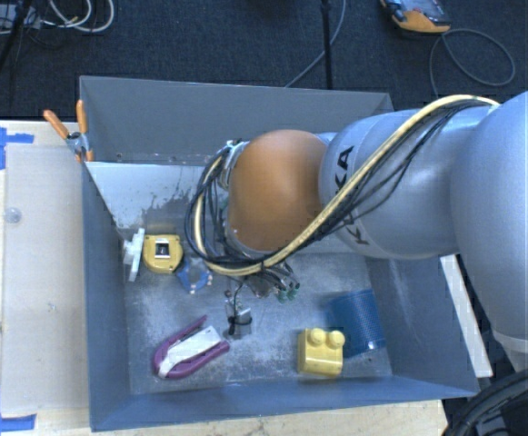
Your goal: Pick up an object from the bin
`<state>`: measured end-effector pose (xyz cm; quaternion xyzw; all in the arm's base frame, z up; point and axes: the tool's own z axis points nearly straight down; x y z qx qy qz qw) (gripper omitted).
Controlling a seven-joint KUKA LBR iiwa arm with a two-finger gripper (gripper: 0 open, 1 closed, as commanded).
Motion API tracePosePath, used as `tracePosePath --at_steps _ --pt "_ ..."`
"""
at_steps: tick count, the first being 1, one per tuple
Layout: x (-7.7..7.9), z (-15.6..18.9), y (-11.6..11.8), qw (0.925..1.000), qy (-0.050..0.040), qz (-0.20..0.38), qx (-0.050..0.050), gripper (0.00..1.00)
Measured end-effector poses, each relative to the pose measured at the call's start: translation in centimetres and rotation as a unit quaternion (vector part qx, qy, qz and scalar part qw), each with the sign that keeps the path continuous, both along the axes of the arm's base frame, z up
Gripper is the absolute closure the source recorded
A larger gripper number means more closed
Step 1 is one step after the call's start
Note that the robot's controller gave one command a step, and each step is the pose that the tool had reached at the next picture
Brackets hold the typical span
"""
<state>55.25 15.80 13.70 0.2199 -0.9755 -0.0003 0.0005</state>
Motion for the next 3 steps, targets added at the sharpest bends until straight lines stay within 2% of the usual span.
tracePosePath --at_steps 1,2,3 --pt "-1.9 0.0 2.1 0.9985 0.0022 -0.055 -0.002 0.00" --pt "-2.5 0.7 4.1 0.9995 0.0010 -0.031 0.001 0.00" --pt "-3.8 -1.1 3.7 0.9993 -0.0010 0.038 0.000 0.00"
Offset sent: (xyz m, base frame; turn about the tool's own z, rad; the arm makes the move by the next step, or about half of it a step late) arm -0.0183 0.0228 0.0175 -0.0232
